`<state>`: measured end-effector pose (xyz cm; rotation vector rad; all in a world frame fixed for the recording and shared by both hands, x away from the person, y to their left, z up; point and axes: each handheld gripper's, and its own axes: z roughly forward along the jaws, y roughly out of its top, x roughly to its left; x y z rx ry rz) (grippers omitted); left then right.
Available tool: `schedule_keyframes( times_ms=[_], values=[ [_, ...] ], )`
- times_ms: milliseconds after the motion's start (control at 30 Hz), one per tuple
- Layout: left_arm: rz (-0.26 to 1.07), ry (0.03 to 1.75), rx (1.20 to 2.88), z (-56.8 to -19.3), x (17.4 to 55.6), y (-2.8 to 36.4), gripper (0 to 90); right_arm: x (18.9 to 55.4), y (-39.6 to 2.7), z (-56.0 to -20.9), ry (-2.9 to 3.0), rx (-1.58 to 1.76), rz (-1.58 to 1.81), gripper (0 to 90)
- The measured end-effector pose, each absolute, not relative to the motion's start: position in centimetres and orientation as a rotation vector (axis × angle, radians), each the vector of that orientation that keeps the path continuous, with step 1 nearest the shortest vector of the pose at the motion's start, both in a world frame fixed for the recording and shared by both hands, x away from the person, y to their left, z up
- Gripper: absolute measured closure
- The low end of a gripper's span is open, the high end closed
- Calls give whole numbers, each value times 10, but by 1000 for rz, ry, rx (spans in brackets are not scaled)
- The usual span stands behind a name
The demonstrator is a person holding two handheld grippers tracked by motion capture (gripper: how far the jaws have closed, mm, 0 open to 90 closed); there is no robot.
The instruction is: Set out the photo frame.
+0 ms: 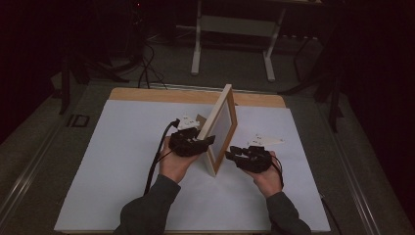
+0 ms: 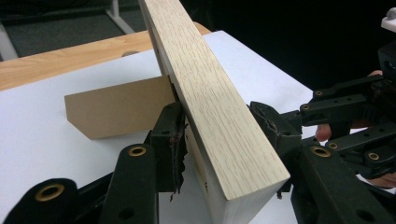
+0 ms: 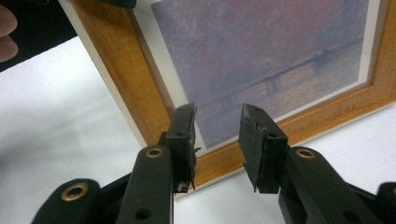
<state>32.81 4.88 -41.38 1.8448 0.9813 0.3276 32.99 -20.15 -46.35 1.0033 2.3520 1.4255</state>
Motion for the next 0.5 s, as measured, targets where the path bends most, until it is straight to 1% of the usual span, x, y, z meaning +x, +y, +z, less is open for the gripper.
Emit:
schedule_keyframes(
  times_ms=[300,500],
  values=[
    [330,1027,1834,-414,331,56,638,330,-204,-464,2353,1004,1419,656],
    [307,1043,1838,-413,335,63,679,330,-206,-465,2352,1008,1415,655]
  ],
)
